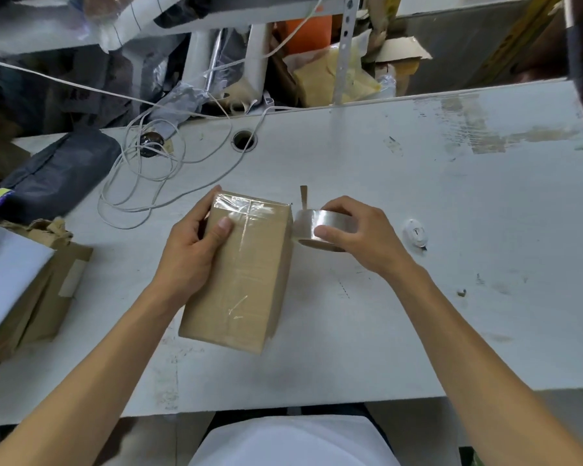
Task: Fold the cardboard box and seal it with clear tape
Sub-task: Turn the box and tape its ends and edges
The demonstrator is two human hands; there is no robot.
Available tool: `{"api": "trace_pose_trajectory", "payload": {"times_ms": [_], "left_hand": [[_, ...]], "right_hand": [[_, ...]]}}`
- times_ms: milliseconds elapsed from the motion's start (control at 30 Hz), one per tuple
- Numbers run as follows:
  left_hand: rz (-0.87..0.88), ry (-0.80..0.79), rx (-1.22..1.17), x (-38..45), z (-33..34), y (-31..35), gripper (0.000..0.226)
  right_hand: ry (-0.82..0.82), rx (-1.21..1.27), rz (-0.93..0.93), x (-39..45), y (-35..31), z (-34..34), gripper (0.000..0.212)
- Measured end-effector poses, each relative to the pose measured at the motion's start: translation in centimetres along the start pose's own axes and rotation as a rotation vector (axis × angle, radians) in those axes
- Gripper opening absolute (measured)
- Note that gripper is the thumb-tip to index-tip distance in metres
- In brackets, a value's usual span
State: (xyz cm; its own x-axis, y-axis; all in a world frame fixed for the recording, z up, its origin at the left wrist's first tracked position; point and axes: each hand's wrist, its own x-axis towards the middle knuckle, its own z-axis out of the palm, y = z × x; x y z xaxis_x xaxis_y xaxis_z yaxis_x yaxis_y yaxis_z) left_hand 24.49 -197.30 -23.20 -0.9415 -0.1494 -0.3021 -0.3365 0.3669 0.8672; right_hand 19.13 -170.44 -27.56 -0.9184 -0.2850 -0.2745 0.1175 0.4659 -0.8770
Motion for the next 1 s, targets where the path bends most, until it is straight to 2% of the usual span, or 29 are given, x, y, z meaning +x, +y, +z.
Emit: {"api": "trace_pose_trajectory", "payload": {"times_ms": [67, 133, 233, 300, 400, 533, 667, 833, 933, 1000], "left_hand": [[0.001, 0.012, -0.001, 0.0, 0.3, 0.2, 0.048], [0.004, 0.016, 0.003, -0.1, 0.5, 0.3, 0.045], [0.004, 0.032, -0.009, 0.0, 0.4, -0.2, 0.046], [0.011, 0.037, -0.018, 0.0, 0.4, -0.4, 0.047], [0.025, 0.038, -0.028, 0.0, 0.5, -0.5, 0.046], [0.054, 0.043, -0.015, 0.1, 0.7, -0.6, 0.044], [0.070, 0.031, -0.008, 0.3, 0.5, -0.9, 0.045], [0.076, 0.020, -0.017, 0.3, 0.1, -1.1, 0.043], [0.078, 0.011, -0.008, 0.3, 0.0, -1.1, 0.043], [0.073, 0.010, -0.006, 0.2, 0.0, -1.0, 0.044]], "right_hand": [[0.039, -0.001, -0.023, -0.4, 1.6, -1.4, 0.029], [0.180, -0.021, -0.007, -0.6, 3.9, -3.2, 0.026], [0.458, -0.158, 0.137, -1.1, 8.3, -6.6, 0.020], [0.544, -0.274, 0.274, -1.4, 11.1, -8.1, 0.024], [0.462, -0.381, 0.371, -1.8, 13.7, -8.2, 0.034], [0.412, -0.402, 0.303, -1.4, 14.0, -7.8, 0.030], [0.245, -0.421, 0.202, -0.9, 13.6, -7.8, 0.034], [0.066, -0.525, 0.191, -0.6, 13.0, -8.4, 0.043], [0.051, -0.562, 0.252, -0.8, 11.6, -8.6, 0.036], [0.076, -0.491, 0.255, -1.1, 9.6, -8.4, 0.027]]}}
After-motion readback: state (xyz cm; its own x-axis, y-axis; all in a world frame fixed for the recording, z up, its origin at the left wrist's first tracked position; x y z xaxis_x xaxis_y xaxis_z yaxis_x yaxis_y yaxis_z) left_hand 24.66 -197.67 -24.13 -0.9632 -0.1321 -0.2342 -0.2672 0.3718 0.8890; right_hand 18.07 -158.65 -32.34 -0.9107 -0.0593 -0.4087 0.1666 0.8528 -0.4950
